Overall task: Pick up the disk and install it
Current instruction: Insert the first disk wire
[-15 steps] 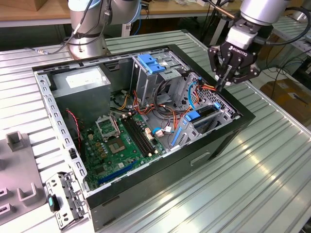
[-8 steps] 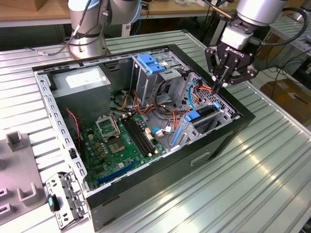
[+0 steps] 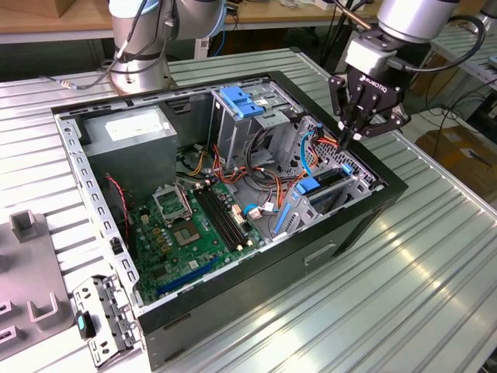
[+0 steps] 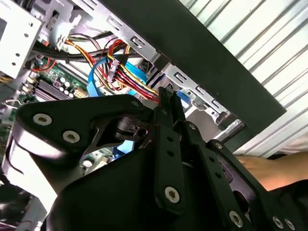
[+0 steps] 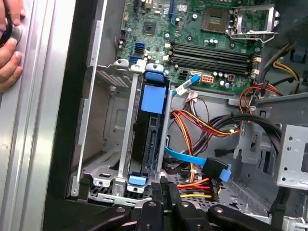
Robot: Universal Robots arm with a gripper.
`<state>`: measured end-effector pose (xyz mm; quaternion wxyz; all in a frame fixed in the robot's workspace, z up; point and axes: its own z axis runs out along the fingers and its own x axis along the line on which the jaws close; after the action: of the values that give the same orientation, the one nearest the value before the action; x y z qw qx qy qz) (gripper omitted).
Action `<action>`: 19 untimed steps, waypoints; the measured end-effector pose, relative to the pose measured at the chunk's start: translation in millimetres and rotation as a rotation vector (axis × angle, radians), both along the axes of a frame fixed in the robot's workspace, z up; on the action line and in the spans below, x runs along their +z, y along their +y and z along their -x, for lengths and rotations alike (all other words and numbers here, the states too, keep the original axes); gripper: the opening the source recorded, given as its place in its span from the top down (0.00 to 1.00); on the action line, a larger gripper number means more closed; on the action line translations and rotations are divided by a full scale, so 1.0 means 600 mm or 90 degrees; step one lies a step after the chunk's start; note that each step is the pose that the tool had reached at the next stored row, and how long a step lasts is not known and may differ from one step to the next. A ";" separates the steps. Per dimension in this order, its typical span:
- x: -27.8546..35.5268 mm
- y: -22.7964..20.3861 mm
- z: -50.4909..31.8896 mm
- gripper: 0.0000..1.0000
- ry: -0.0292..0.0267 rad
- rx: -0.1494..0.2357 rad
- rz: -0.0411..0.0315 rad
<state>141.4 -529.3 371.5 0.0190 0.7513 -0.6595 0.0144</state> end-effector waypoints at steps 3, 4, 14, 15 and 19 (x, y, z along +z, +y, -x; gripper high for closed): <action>-0.001 0.0001 0.002 0.84 0.0000 -0.041 -0.0002; -0.001 0.0001 0.004 0.84 0.0000 -0.042 -0.0001; -0.008 -0.0344 0.027 0.84 -0.0060 -0.042 -0.0069; -0.008 -0.0346 0.030 0.84 -0.0082 -0.041 -0.0073; -0.013 -0.0349 0.042 0.84 -0.0151 -0.042 -0.0086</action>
<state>116.0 -550.2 363.5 0.0065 0.7292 -0.6840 0.0183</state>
